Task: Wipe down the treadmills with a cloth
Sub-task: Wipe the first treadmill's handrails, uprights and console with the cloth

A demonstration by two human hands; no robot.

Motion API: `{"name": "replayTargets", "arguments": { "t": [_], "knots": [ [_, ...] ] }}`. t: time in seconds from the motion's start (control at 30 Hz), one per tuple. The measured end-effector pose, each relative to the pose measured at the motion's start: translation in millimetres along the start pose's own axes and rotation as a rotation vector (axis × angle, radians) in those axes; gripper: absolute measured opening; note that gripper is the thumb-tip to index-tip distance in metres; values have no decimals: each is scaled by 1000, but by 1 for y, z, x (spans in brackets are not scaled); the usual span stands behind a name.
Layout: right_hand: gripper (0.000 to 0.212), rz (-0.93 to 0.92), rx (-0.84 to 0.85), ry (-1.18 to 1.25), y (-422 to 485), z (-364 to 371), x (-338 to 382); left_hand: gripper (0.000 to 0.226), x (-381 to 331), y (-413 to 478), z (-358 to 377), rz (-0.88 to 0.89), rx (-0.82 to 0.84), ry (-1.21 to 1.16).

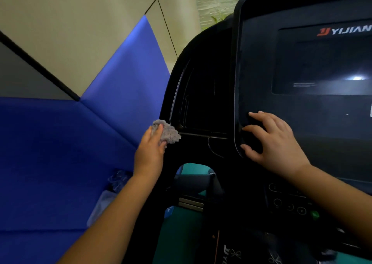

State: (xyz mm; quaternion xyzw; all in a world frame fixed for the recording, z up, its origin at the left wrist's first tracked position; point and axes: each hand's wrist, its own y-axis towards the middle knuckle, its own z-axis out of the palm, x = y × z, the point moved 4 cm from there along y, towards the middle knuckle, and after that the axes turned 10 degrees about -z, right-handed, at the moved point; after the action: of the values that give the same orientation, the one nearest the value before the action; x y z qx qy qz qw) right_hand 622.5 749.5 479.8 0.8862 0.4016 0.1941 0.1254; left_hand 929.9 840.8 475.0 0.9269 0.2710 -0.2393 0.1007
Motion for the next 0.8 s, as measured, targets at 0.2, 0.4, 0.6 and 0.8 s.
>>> {"name": "replayTargets", "arguments": {
  "t": [0.2,0.4,0.6,0.8],
  "knots": [
    [44,-3,3,-47,-1,2,1,54,18,-21,-8,-19,28,-51],
    [42,79,4,-62,-13,12,11,57,45,-59,-19,-100,115,-44],
    [54,136,-17,-111,-54,18,39,56,77,-109,-29,-143,163,-33],
    [52,137,6,-95,-91,17,54,57,97,-162,-41,-147,167,63]
  ]
}}
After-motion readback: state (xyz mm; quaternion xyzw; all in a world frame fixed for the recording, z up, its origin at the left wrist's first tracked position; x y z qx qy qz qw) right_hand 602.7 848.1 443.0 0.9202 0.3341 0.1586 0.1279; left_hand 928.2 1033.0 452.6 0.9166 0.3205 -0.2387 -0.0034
